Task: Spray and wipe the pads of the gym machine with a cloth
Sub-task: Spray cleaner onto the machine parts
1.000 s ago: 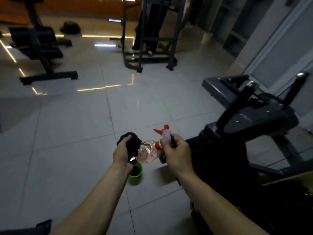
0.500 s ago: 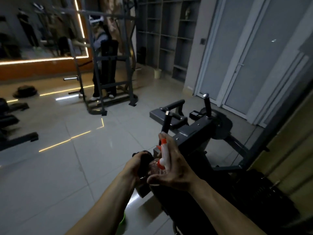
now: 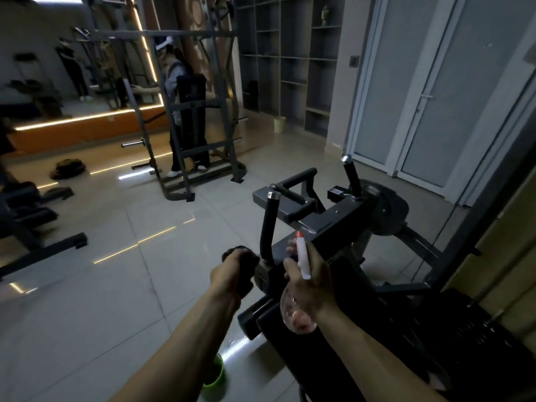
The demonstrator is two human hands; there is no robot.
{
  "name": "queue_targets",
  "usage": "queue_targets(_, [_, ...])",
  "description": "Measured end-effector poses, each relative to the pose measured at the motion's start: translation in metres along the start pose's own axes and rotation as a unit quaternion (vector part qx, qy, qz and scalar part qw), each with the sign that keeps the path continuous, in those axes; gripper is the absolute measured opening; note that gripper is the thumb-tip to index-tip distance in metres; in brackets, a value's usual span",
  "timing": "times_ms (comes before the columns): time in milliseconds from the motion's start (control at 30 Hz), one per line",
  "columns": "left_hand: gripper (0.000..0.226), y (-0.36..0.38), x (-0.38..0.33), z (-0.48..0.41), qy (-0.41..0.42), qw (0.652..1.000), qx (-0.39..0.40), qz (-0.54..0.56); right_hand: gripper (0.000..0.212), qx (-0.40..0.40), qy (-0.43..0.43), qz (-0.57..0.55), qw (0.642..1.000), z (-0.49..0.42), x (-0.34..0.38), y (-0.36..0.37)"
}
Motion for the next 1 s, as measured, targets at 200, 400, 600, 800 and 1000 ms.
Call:
queue_targets(200, [0.038,-0.033,-0.001,-0.015,0.043,0.996,-0.045,0.056,0.029,0.044,0.044,0.041,0.997,0.021,-0.059,0.043])
queue_targets(400, [0.037,-0.048,-0.005,-0.011,0.052,0.994,-0.072,0.07,0.041,0.028,0.076,0.03,0.996,0.027,-0.069,0.051])
queue_targets(600, [0.036,-0.034,-0.021,-0.006,0.08,0.992,-0.057,0.074,0.038,0.002,0.038,-0.005,0.999,-0.006,-0.024,0.033])
queue_targets(800, [0.029,0.02,-0.044,0.001,0.102,0.994,0.001,0.046,0.041,0.019,0.049,-0.026,0.998,-0.044,-0.002,0.013])
queue_targets(1000, [0.018,0.083,-0.073,-0.003,0.136,0.99,0.045,0.017,0.036,-0.022,0.012,-0.109,0.994,-0.094,0.01,-0.037])
Point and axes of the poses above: each hand's wrist, its own z-axis away from the middle knuckle, its own y-axis out of the palm, x = y × z, the point moved 8 cm from there along -z, towards the middle knuckle, and after that the axes turned 2 degrees about y, right-handed, at the moved point
